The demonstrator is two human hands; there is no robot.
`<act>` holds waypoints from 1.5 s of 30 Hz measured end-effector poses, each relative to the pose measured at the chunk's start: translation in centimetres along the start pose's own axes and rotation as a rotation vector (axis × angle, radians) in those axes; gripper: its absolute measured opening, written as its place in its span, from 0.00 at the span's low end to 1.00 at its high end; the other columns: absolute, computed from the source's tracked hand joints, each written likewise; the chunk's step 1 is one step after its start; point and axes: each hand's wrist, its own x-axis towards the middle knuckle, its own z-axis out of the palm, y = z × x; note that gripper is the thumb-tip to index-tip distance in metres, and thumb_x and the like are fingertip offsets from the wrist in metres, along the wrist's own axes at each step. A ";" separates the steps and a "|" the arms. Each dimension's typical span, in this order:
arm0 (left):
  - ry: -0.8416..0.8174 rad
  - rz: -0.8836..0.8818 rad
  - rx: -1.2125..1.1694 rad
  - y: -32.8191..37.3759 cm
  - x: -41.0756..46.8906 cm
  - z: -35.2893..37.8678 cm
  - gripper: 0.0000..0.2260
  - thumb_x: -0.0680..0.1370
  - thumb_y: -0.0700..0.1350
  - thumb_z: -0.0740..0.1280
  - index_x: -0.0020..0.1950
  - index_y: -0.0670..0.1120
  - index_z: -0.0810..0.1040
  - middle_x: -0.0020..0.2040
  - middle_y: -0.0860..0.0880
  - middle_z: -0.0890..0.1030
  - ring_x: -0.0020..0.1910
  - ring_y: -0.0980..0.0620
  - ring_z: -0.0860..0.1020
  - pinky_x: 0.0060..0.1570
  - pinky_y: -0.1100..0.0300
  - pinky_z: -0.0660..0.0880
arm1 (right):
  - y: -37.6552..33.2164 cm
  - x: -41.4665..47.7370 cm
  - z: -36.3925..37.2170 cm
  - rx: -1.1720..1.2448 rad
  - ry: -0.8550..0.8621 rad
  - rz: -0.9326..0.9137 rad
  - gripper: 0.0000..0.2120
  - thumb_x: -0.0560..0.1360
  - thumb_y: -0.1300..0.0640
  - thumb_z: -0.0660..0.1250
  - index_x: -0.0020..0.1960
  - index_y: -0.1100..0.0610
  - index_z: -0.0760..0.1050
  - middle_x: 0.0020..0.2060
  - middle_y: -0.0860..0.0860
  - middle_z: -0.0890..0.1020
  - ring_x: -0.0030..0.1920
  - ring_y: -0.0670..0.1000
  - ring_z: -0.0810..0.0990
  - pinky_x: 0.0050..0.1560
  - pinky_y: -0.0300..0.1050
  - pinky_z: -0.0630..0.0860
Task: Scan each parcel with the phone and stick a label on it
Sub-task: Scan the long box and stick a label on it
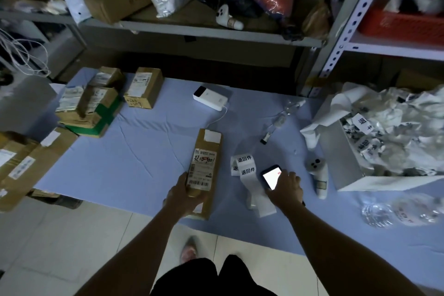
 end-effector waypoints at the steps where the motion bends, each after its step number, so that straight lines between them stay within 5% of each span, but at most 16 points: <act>1: -0.001 0.020 0.014 0.0 0.1 -0.1 0.44 0.64 0.64 0.74 0.75 0.54 0.61 0.64 0.49 0.78 0.64 0.42 0.76 0.64 0.41 0.75 | 0.1 0.2 0.0 -0.002 -0.001 0.003 0.37 0.72 0.40 0.74 0.71 0.59 0.63 0.64 0.57 0.71 0.66 0.58 0.70 0.62 0.54 0.76; 9: 0.019 0.036 0.063 -0.7 1.1 -1.0 0.41 0.65 0.62 0.78 0.73 0.61 0.61 0.59 0.45 0.78 0.60 0.41 0.77 0.61 0.43 0.76 | -1.9 0.7 -2.0 0.148 0.153 0.177 0.39 0.70 0.41 0.75 0.72 0.57 0.63 0.63 0.61 0.72 0.64 0.61 0.72 0.61 0.58 0.75; 14: 0.046 0.016 0.097 -0.6 1.2 -2.1 0.42 0.65 0.62 0.77 0.74 0.63 0.60 0.59 0.44 0.73 0.61 0.39 0.73 0.62 0.42 0.74 | -5.8 -0.5 -4.3 0.345 0.234 0.004 0.35 0.66 0.43 0.76 0.69 0.50 0.68 0.55 0.58 0.74 0.59 0.60 0.72 0.53 0.50 0.72; 21: 0.003 0.039 -0.070 -1.3 2.3 -3.5 0.39 0.61 0.60 0.78 0.69 0.65 0.67 0.59 0.44 0.78 0.59 0.40 0.76 0.58 0.42 0.77 | -9.4 -2.9 -3.0 0.137 -0.035 -0.206 0.45 0.63 0.38 0.77 0.75 0.48 0.66 0.60 0.56 0.72 0.64 0.59 0.69 0.60 0.51 0.73; 27: 0.071 0.073 -0.011 -1.8 2.7 -4.2 0.38 0.67 0.58 0.76 0.74 0.65 0.64 0.53 0.47 0.69 0.60 0.38 0.71 0.62 0.43 0.73 | -9.5 -4.4 -3.6 0.012 -0.112 -0.273 0.48 0.64 0.40 0.79 0.78 0.47 0.62 0.68 0.53 0.73 0.68 0.57 0.69 0.62 0.51 0.71; 45: 0.229 0.106 0.082 -2.2 2.9 -4.2 0.35 0.74 0.55 0.73 0.78 0.58 0.62 0.60 0.42 0.69 0.61 0.40 0.68 0.57 0.44 0.74 | -9.5 -7.1 -5.4 -0.102 -0.048 -0.430 0.47 0.66 0.40 0.79 0.78 0.45 0.60 0.74 0.48 0.70 0.73 0.53 0.68 0.72 0.55 0.65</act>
